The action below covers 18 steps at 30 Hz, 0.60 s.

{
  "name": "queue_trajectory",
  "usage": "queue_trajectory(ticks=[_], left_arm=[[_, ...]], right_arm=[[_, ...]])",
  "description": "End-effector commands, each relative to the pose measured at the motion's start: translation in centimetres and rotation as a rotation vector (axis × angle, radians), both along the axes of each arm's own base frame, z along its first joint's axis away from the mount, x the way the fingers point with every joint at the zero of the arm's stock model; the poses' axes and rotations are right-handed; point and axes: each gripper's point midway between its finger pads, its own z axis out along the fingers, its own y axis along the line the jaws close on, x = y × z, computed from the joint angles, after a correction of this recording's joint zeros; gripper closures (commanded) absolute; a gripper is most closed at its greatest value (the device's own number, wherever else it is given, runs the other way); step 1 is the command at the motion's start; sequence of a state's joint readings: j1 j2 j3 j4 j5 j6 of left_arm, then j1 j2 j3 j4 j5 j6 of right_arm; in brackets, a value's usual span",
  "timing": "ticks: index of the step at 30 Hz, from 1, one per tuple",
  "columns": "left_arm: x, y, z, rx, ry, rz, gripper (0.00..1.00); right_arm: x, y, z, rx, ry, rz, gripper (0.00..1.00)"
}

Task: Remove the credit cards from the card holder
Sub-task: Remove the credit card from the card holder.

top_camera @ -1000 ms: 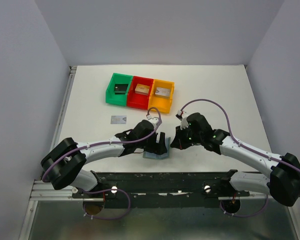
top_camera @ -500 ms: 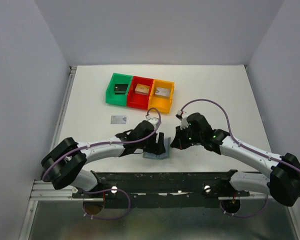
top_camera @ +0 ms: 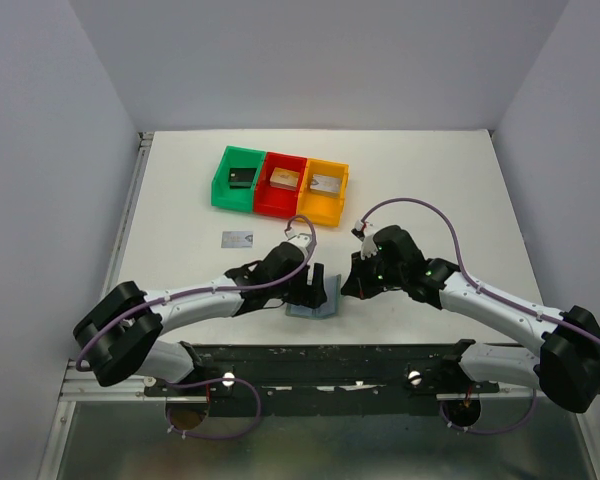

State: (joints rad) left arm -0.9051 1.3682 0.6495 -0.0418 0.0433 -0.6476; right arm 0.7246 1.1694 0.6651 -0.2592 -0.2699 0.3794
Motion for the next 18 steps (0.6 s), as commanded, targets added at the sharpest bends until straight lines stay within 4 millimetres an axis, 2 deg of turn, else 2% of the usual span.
queue_trajectory(ticks=[1, 4, 11, 18], left_arm=[[0.2, -1.2, 2.4, -0.09, -0.068, -0.038, 0.15], [0.0, -1.8, 2.5, -0.088, -0.061, -0.076, 0.15], [-0.5, -2.4, 1.3, -0.065, -0.024, -0.106, 0.19], [-0.6, -3.0, 1.3, -0.065, -0.021, -0.13, 0.19]], right_arm=[[-0.1, -0.1, -0.1, -0.001, 0.0, 0.014, 1.0], [-0.1, 0.0, -0.1, 0.001, 0.003, 0.018, 1.0], [0.0, 0.1, 0.2, 0.006, -0.001, 0.019, 1.0], [-0.1, 0.2, 0.3, 0.012, 0.002, 0.023, 1.0]])
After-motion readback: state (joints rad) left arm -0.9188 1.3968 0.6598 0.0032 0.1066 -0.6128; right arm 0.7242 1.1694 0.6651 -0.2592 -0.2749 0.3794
